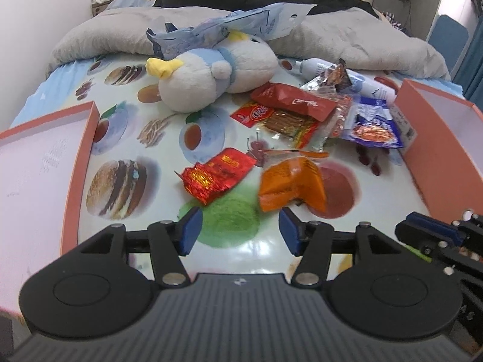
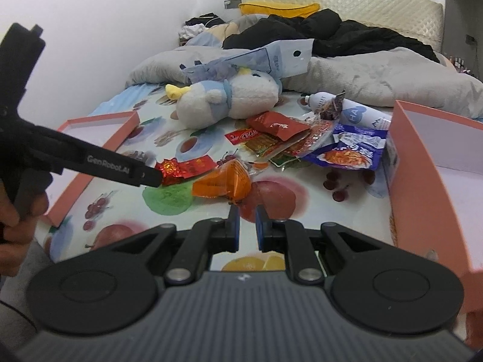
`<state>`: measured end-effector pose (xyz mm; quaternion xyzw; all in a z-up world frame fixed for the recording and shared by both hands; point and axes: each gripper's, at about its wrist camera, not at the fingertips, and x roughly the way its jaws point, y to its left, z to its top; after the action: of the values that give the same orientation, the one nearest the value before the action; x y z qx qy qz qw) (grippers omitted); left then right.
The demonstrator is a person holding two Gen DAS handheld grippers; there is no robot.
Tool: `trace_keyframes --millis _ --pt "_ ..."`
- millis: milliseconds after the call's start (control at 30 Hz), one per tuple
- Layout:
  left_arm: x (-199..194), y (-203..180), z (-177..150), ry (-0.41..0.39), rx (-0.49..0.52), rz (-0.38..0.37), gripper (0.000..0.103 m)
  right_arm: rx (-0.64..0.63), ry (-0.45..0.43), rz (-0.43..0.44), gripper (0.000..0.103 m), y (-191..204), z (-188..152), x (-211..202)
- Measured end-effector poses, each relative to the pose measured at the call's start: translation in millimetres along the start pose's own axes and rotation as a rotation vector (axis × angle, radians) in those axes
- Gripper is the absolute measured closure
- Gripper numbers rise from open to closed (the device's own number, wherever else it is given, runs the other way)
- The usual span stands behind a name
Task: Organize snacks
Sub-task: 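Grasp the red tea packet with the left gripper while the right grasps the orange bag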
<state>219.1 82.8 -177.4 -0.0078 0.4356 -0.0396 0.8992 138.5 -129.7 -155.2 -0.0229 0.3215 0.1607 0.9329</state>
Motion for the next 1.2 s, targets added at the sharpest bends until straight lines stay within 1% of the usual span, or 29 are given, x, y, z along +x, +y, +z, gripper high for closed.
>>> trace_keyframes --millis 133,167,200,267,400,500,533,567,633,833,900,1033,1100,1200 --pt "20.3 7.1 4.5 -0.004 0.027 0.015 0.038 -0.009 0.004 -0.005 0.088 -0.7 1.6 17.7" --pt "26.4 9.2 5.5 -0.005 0.033 0.021 0.037 -0.006 0.005 -0.009 0.079 -1.3 1.8 22.3" --pt "31.8 11.1 6.5 -0.003 0.034 0.027 0.037 -0.004 0.005 -0.008 0.061 -2.2 2.2 26.4" --pt "41.8 14.8 9.2 0.001 0.04 0.028 0.037 -0.005 -0.003 0.002 0.045 -3.4 2.7 33.7" --pt "54.7 19.8 16.3 -0.012 0.061 0.042 0.034 -0.017 0.006 0.01 0.045 -7.0 4.5 49.9" --pt "62.6 22.5 23.0 -0.028 0.08 0.042 0.027 -0.031 0.011 -0.003 0.044 -11.5 6.9 61.0" --pt "65.6 23.0 25.3 -0.031 0.089 0.039 0.026 -0.035 0.011 -0.008 0.042 -13.3 7.8 64.7" --pt "68.9 23.0 27.8 -0.031 0.105 0.03 0.026 -0.036 0.012 -0.01 0.036 -15.1 9.0 68.8" --pt "75.0 22.2 31.7 -0.027 0.146 0.013 0.026 -0.032 0.013 -0.001 0.028 -18.0 11.3 75.9" --pt "95.5 18.6 37.0 0.022 0.332 -0.034 0.026 0.002 0.035 0.082 0.028 -19.8 18.4 95.8" --pt "100.9 21.2 37.4 0.038 0.373 -0.044 0.026 0.019 0.04 0.11 0.028 -20.3 20.3 103.6" --pt "112.1 31.3 39.0 0.084 0.411 -0.078 0.026 0.041 0.049 0.159 0.028 -21.1 21.9 118.9" --pt "118.6 35.6 38.4 0.105 0.427 -0.092 0.026 0.073 0.061 0.185 0.028 -24.5 22.8 128.0" --pt "124.3 42.2 37.8 0.107 0.419 -0.111 0.026 0.116 0.07 0.199 0.028 -28.1 25.4 140.3"
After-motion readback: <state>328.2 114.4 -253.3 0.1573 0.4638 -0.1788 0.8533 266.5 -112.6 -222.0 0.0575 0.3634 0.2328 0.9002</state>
